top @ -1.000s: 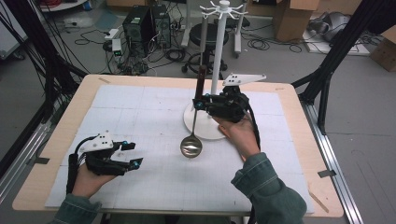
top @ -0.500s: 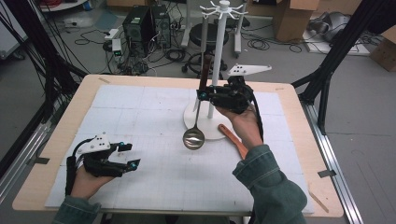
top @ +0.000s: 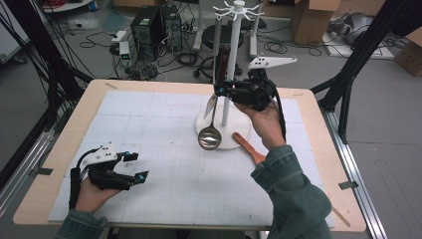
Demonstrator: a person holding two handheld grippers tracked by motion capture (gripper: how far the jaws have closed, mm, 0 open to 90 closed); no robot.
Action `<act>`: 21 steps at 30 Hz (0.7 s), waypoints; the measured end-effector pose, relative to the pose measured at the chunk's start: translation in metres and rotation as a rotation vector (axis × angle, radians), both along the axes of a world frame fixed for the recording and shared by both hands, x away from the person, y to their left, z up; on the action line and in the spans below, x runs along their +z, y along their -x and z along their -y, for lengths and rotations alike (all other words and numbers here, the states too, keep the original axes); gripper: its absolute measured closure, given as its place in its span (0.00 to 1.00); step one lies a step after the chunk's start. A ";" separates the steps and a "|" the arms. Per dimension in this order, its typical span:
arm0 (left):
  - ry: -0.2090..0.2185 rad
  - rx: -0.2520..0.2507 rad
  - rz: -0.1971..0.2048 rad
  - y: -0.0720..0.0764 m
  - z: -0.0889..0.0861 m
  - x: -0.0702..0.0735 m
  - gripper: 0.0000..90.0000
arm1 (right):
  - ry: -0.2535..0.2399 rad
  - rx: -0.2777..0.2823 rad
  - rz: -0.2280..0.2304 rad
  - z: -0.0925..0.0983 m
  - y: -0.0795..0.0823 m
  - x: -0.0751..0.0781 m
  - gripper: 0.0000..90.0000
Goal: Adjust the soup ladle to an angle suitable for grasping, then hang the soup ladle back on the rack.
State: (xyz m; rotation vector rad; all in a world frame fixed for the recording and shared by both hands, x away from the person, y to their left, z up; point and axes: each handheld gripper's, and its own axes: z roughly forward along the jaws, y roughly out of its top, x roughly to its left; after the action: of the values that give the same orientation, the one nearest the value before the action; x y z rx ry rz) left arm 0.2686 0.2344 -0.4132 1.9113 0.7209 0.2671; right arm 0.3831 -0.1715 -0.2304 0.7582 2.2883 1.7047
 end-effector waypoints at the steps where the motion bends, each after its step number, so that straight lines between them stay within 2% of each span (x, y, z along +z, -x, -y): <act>1: -0.003 -0.001 0.001 0.000 0.000 0.000 0.25 | 0.000 0.001 -0.001 -0.001 0.000 0.000 0.82; 5: -0.001 0.001 0.001 0.000 0.000 0.000 0.25 | 0.009 0.006 -0.002 -0.002 -0.004 0.002 0.82; 15: 0.002 0.002 0.000 0.000 -0.003 0.000 0.24 | 0.017 0.005 0.009 -0.005 -0.013 0.018 0.82; 21: 0.003 0.006 0.001 0.000 -0.002 -0.001 0.24 | 0.005 -0.015 0.008 -0.001 -0.017 0.026 0.82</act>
State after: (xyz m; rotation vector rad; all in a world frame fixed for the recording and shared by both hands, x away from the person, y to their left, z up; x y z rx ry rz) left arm 0.2683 0.2363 -0.4138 1.9062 0.7263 0.2701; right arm 0.4003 -0.1709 -0.2045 0.7639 2.2754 1.6923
